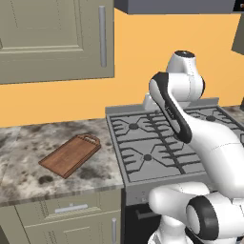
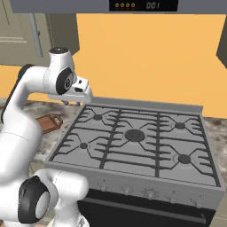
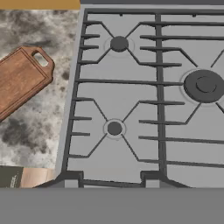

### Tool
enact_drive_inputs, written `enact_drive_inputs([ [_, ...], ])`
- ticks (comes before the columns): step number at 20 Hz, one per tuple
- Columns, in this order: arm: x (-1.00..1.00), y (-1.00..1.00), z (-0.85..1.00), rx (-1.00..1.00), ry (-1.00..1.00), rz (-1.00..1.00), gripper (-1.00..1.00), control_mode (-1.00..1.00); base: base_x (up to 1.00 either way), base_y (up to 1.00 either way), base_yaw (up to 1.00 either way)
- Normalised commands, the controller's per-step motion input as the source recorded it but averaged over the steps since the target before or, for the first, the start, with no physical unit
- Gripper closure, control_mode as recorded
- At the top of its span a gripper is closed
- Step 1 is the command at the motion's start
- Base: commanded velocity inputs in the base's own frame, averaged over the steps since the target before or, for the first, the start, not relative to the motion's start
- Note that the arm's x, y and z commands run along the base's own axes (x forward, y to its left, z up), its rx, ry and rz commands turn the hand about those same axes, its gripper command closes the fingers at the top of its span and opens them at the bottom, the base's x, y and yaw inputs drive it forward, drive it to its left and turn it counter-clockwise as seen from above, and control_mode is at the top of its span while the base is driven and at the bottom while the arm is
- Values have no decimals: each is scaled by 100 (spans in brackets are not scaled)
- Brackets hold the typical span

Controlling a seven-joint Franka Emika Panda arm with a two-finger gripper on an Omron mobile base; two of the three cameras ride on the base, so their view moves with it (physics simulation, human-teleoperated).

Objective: Open the drawer on the left and place the cutting tools on the cutting board.

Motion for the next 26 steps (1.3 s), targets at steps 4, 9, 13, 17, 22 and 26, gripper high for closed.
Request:
enact_drive_inputs([
  [4, -54, 8, -18, 0, -13, 0, -100, -100, 0, 0, 0],
  [9, -100, 93, -37, -23, -28, 0, -100, -100, 0, 0, 0],
  [13, -100, 100, -42, -41, -34, 0, -100, -100, 0, 0, 0],
  [17, -100, 100, -42, -39, -26, 0, -100, -100, 0, 0, 0],
  [22, -97, 99, -52, -35, -13, 4, -100, -100, 0, 0, 0],
  [26, -52, 44, -59, -39, -1, 15, -100, -100, 0, 0, 0],
])
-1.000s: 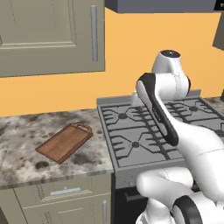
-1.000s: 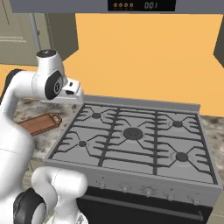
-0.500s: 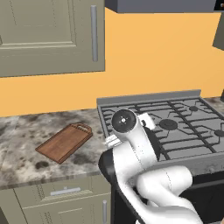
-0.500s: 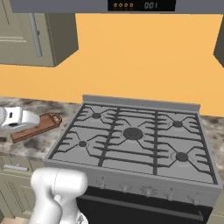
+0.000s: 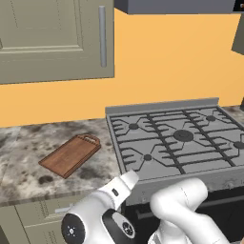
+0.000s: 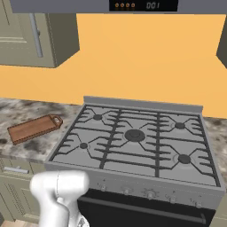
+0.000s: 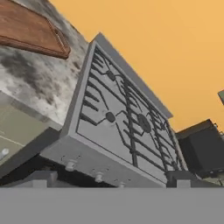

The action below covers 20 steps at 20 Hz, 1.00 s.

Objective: Open the drawer on the left and place the cutting tools on the cutting board.

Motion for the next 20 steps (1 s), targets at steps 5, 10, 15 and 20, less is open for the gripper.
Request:
enact_drive_inputs([
  [5, -26, 46, -84, -49, -7, 19, -100, -100, 0, 0, 0],
  [10, 4, 43, -72, -35, -7, 18, -100, -100, 0, 0, 0],
  [15, 26, 50, -51, -15, -10, 7, -100, -100, 0, 0, 0],
  [20, 30, 61, -50, -12, -6, 2, -100, -100, 0, 0, 0],
])
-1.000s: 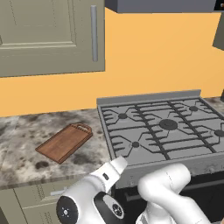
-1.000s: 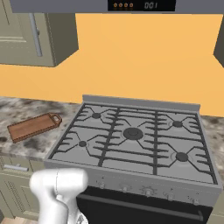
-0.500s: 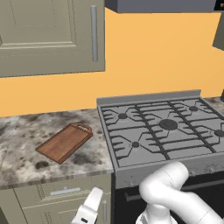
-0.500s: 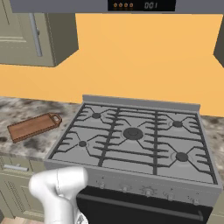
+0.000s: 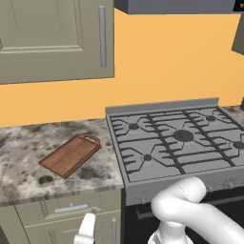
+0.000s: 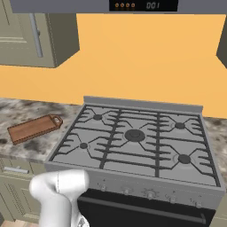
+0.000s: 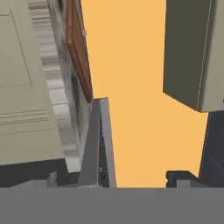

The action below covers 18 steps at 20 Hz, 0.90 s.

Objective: Open the drawer on the left and place the cutting tools on the cutting board.

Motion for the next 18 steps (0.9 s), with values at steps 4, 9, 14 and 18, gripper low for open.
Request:
enact_drive_inputs([
  [4, 35, 57, -46, -4, 0, 0, -100, -100, 0, 0, 0],
  [9, 43, 33, -47, -1, 0, 0, -100, -100, 0, 0, 0],
  [14, 44, 3, -58, 0, 0, 2, -100, -100, 0, 0, 0],
  [18, 49, 2, -48, 0, -4, 2, -100, -100, 0, 0, 0],
])
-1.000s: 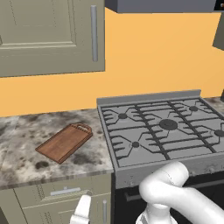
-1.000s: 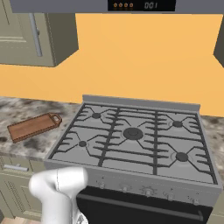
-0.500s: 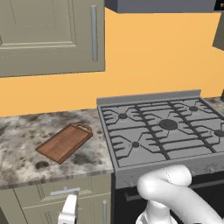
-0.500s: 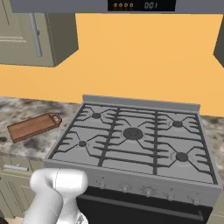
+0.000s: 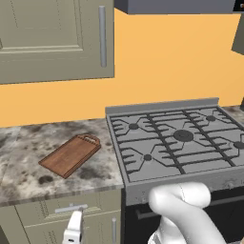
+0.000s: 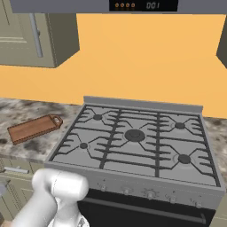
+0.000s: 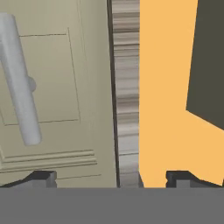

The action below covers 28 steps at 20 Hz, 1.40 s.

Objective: Open the drawer on the left and place the cutting tools on the cutting board.

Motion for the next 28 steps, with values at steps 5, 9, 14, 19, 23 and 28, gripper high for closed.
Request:
enact_drive_inputs([
  [5, 48, 17, -38, 0, -8, 0, -100, -100, 0, 0, 0],
  [9, 41, 15, -38, 0, -3, 0, -100, -100, 0, 0, 0],
  [14, 35, 23, -41, 0, -4, 0, -100, -100, 0, 0, 0],
  [19, 26, 37, -39, 0, -2, 0, -100, -100, 0, 0, 0],
  [23, 26, 38, -38, 0, -1, 0, -100, -100, 0, 0, 0],
  [28, 30, 26, -35, 0, -1, 0, -100, -100, 0, 0, 0],
])
